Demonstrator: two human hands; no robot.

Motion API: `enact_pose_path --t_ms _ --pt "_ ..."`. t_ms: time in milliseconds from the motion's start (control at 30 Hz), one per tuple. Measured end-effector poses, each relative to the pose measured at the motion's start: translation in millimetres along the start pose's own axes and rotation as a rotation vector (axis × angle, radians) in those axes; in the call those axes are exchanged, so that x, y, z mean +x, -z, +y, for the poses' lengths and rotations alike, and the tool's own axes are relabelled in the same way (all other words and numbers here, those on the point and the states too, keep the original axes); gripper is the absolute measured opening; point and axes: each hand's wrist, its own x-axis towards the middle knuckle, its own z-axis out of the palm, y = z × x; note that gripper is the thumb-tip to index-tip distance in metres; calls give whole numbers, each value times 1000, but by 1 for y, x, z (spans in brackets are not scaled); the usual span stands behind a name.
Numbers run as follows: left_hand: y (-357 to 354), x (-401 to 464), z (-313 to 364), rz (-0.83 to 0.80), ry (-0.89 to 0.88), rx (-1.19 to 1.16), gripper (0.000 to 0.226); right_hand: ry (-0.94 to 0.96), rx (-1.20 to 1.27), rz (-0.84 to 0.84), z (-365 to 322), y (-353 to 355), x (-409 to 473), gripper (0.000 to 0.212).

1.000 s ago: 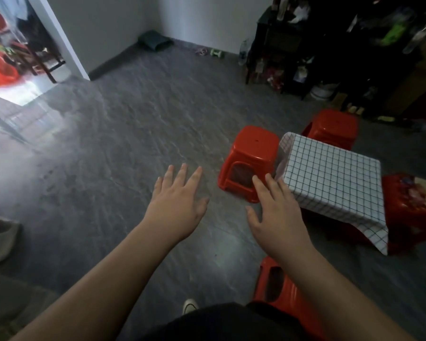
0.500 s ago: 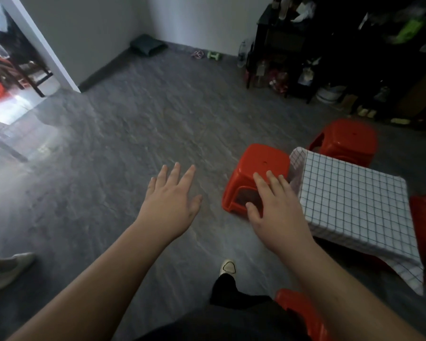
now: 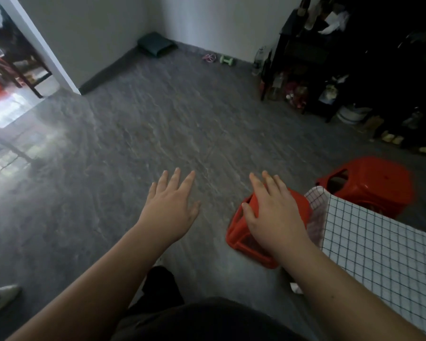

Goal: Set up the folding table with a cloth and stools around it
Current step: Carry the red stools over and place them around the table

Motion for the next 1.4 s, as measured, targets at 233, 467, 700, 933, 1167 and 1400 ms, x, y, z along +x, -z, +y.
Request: enact_pose_path --t_ms 233,467,700,933,1167,1400 --pt "28 165 -60 8 -179 50 77 -197 16 66 -33 -23 127 71" --pt "67 306 -67 -72 -451 142 77 -430 62 131 -60 -19 211 70" --pt "64 404 11 -106 -715 180 76 -689 93 186 -15 -10 252 71" --pt "47 472 104 -164 -888 220 75 -841 152 200 56 -1 282 71" --pt "30 502 191 -299 -1121 253 74 -1059 152 269 96 18 278 73" --pt "-10 509 280 -441 -1464 283 74 -1445 206 325 106 12 255 73"
